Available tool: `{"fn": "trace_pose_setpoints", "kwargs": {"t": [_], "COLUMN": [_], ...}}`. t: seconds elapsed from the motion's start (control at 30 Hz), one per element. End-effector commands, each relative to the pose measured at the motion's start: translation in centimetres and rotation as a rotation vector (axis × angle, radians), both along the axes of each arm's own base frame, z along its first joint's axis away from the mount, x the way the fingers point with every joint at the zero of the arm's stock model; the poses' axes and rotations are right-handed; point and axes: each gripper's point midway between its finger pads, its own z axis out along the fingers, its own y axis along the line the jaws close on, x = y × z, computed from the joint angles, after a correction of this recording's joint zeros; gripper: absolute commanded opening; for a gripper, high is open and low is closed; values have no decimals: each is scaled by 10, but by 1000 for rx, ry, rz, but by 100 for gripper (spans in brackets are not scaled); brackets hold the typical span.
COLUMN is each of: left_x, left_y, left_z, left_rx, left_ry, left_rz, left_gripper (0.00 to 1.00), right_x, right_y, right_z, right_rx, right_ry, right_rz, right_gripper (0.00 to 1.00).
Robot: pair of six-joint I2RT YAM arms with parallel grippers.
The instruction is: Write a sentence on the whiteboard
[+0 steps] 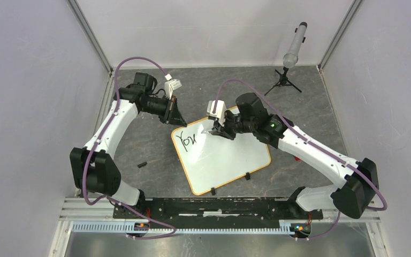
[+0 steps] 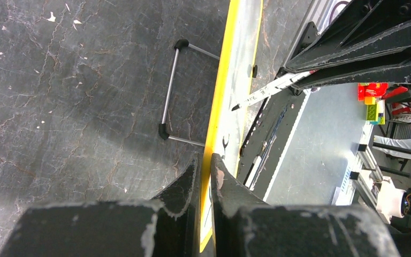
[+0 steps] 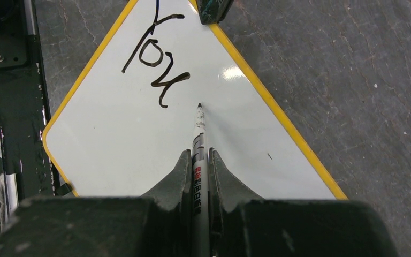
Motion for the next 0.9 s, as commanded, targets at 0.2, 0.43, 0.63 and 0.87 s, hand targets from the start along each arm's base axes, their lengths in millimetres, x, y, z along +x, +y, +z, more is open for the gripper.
{"fn": "trace_pose_setpoints", "kwargs": {"t": [0.2, 0.43, 0.63, 0.87], "left_x": [-15, -15, -15, -16], "left_y": [-7, -8, -9, -9], "left_z": [2, 2, 2, 3], "left_rx": [12, 10, 10, 10], "left_ry": [-23, -23, -20, -25], "left_rz": [-79, -84, -84, -86], "left_gripper": [2, 2, 2, 2], "right_x": [7, 8, 11, 18], "right_y": [16, 25, 29, 26], "right_z": [34, 44, 36, 25], "right_rx": [95, 119, 99, 66], "right_ry": [-40, -35, -36, -48], "right_rz": [13, 28, 28, 2], "right_gripper": [0, 0, 0, 0]}}
